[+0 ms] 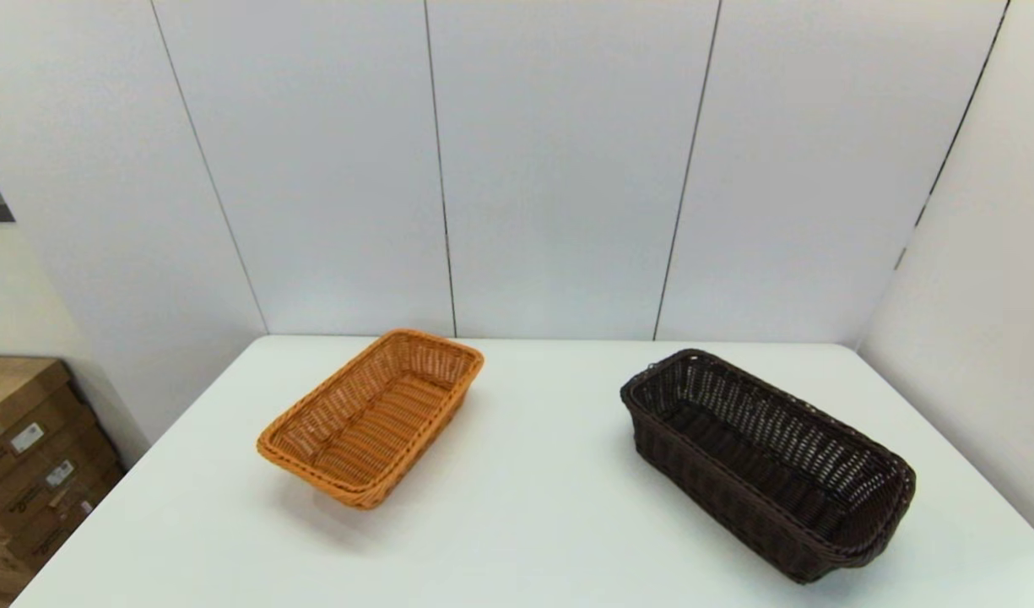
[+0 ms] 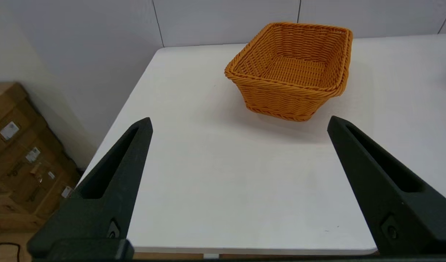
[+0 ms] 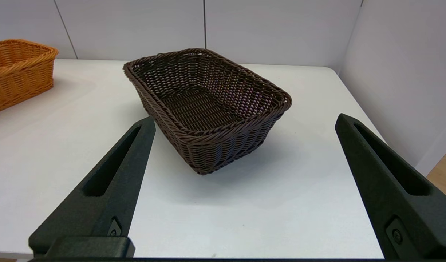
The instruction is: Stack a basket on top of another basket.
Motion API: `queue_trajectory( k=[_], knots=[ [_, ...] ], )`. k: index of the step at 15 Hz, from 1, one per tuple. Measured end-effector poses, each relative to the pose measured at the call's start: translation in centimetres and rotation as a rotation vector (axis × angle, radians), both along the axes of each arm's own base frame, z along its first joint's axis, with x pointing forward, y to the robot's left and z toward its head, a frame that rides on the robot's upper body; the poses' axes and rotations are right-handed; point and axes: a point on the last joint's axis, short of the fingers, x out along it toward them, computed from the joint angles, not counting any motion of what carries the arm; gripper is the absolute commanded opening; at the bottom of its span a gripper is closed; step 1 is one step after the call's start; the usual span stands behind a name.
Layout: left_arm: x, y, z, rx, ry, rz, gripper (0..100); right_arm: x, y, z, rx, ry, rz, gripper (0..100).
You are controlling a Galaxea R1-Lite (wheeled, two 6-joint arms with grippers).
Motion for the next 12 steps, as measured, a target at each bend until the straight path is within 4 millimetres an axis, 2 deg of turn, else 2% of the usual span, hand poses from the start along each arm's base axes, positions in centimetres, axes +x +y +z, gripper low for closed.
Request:
queue_trajectory(
  k=[4, 7, 10, 12],
  knots=[
    [-0.5, 0.0, 1.2, -0.004, 0.09, -0.025, 100, 0.0, 0.0, 0.0, 0.0, 0.0, 0.0, 100],
    [0.3, -0.1, 3.5, -0.018, 0.175, -0.052, 100, 0.0, 0.0, 0.0, 0.0, 0.0, 0.0, 100],
    [3.0, -0.1, 7.0, -0.06, 0.303, -0.061, 100, 0.0, 0.0, 0.0, 0.0, 0.0, 0.0, 100],
    [6.1, -0.2, 9.6, -0.099, 0.4, -0.067, 100, 0.0, 0.0, 0.0, 0.0, 0.0, 0.0, 100]
  ],
)
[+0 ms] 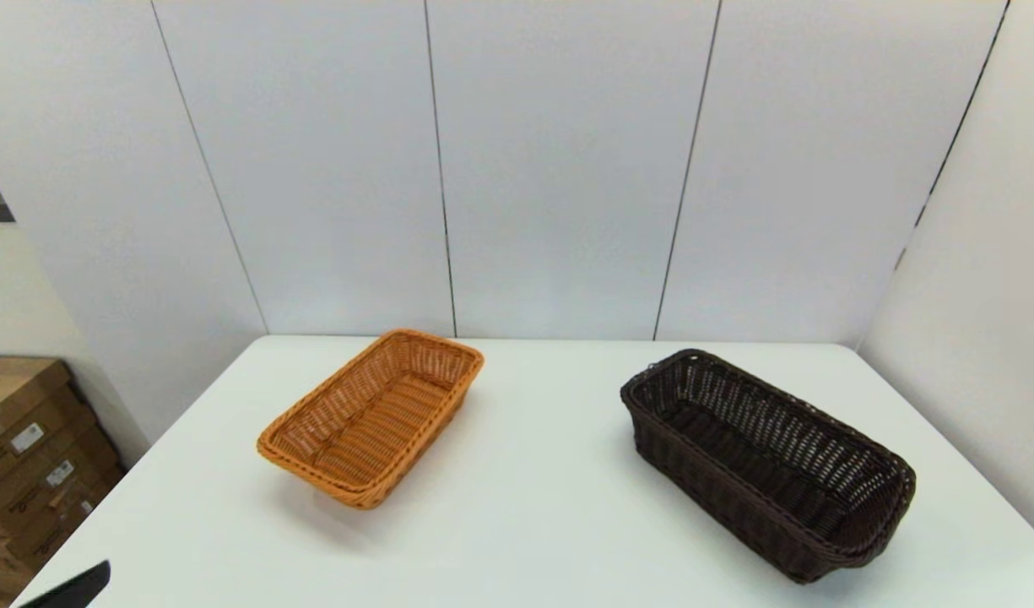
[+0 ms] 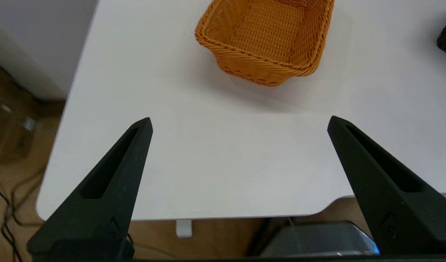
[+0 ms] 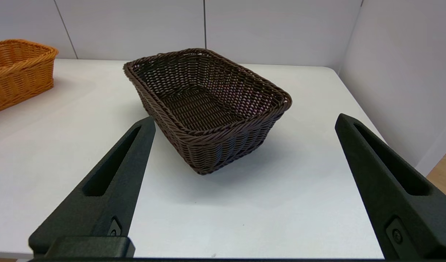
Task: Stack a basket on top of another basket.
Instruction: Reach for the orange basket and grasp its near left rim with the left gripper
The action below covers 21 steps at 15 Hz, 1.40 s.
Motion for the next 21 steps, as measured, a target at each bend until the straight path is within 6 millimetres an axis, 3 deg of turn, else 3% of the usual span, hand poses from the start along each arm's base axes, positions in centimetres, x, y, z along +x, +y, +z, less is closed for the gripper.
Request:
queue_trajectory(
  k=[2, 4, 9, 13, 16, 21],
  knots=[
    [3.9, -0.1, 1.8, -0.044, 0.105, 0.009, 100, 0.0, 0.0, 0.0, 0.0, 0.0, 0.0, 100],
    [8.0, -0.2, 2.3, -0.088, 0.215, 0.033, 100, 0.0, 0.0, 0.0, 0.0, 0.0, 0.0, 100],
    [16.9, -0.3, 0.4, -0.242, 0.509, 0.178, 100, 0.0, 0.0, 0.0, 0.0, 0.0, 0.0, 100],
    [20.4, -0.7, -2.3, -0.373, 0.756, 0.404, 100, 0.0, 0.0, 0.0, 0.0, 0.0, 0.0, 100],
    [22.0, -1.9, -4.3, -0.394, 0.828, 0.559, 100, 0.0, 0.0, 0.0, 0.0, 0.0, 0.0, 100],
    [23.4, -3.5, -4.9, -0.447, 0.86, 0.631, 100, 0.0, 0.0, 0.0, 0.0, 0.0, 0.0, 100]
  ],
)
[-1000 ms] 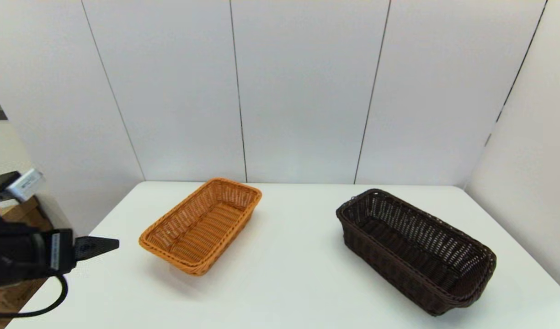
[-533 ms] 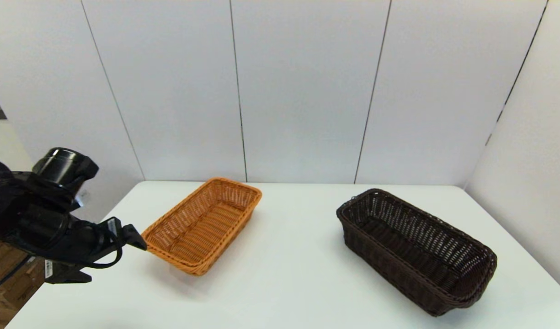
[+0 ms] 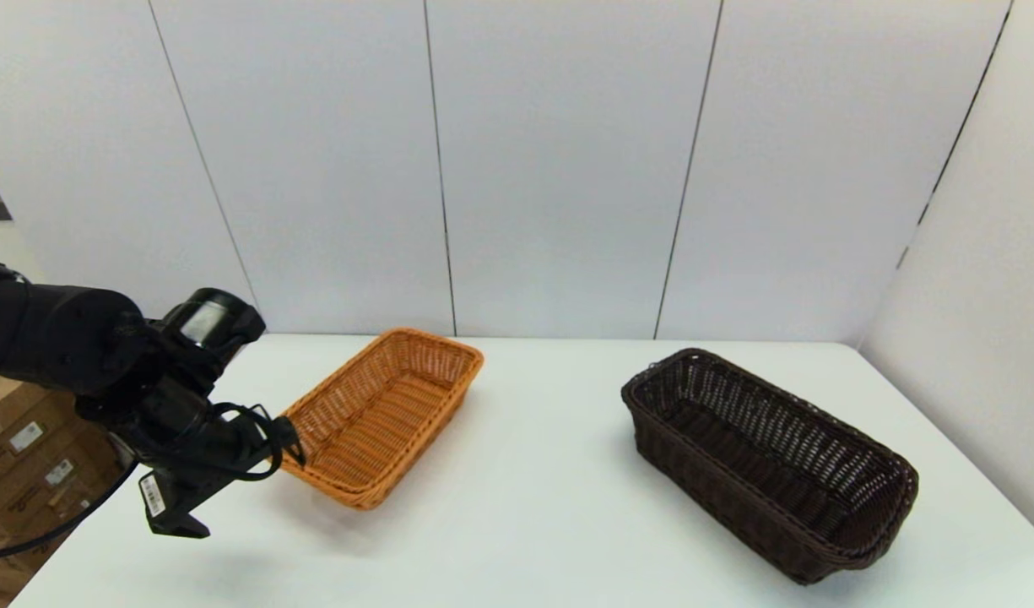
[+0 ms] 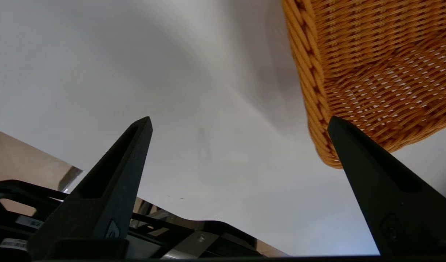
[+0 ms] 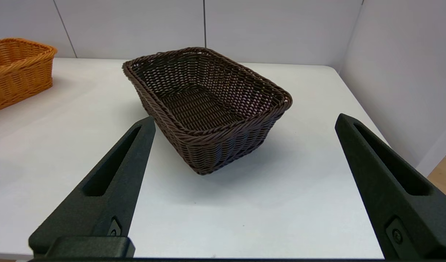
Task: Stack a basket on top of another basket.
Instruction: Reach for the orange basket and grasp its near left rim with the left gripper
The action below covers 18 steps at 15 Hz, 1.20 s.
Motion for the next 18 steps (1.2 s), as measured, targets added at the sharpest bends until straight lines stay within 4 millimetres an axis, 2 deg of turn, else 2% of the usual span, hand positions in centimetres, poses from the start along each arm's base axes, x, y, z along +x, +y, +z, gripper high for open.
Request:
queue_trajectory(
  k=[6, 11, 18],
  knots=[
    [2.3, -0.9, 0.7, -0.035, -0.045, 0.079, 100, 0.0, 0.0, 0.0, 0.0, 0.0, 0.0, 100],
    [4.6, -1.9, -1.8, -0.044, -0.037, 0.131, 100, 0.0, 0.0, 0.0, 0.001, 0.0, 0.0, 100],
    [6.2, -2.7, -3.7, -0.005, -0.026, 0.125, 100, 0.0, 0.0, 0.0, 0.0, 0.0, 0.0, 100]
  ],
)
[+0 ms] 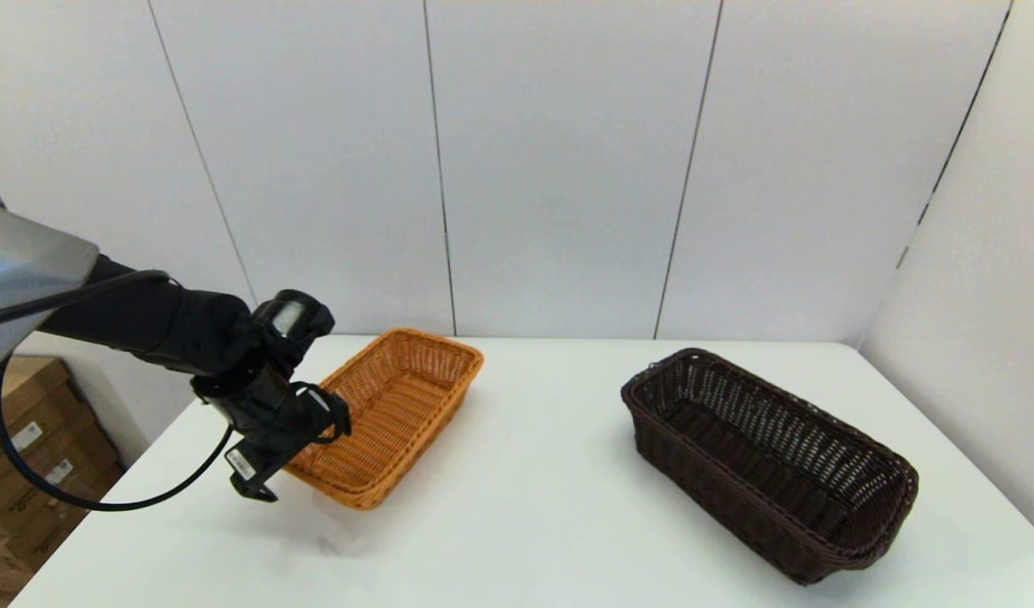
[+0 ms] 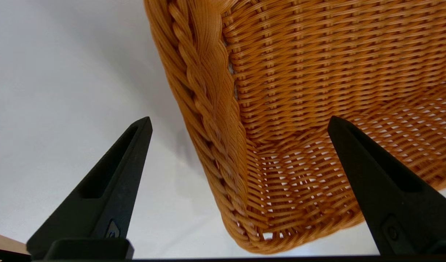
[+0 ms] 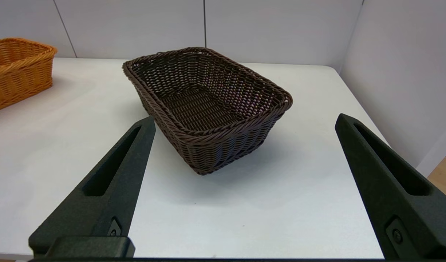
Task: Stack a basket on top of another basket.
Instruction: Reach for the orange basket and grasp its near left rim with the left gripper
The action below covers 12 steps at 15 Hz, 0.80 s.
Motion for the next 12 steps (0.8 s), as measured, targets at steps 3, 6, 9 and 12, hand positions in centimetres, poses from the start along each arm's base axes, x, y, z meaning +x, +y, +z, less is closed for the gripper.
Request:
queue_trajectory(
  k=[3, 6, 9, 12],
  knots=[
    [0.6, -0.1, -1.3, 0.006, 0.032, 0.001, 100, 0.0, 0.0, 0.0, 0.0, 0.0, 0.0, 100],
    [0.9, -0.2, -2.5, 0.012, 0.066, 0.002, 100, 0.0, 0.0, 0.0, 0.0, 0.0, 0.0, 100],
    [1.2, -0.2, -3.6, 0.015, 0.082, 0.003, 100, 0.0, 0.0, 0.0, 0.0, 0.0, 0.0, 100],
    [1.4, -0.3, -4.0, 0.014, 0.084, 0.006, 100, 0.0, 0.0, 0.0, 0.0, 0.0, 0.0, 100]
  ],
)
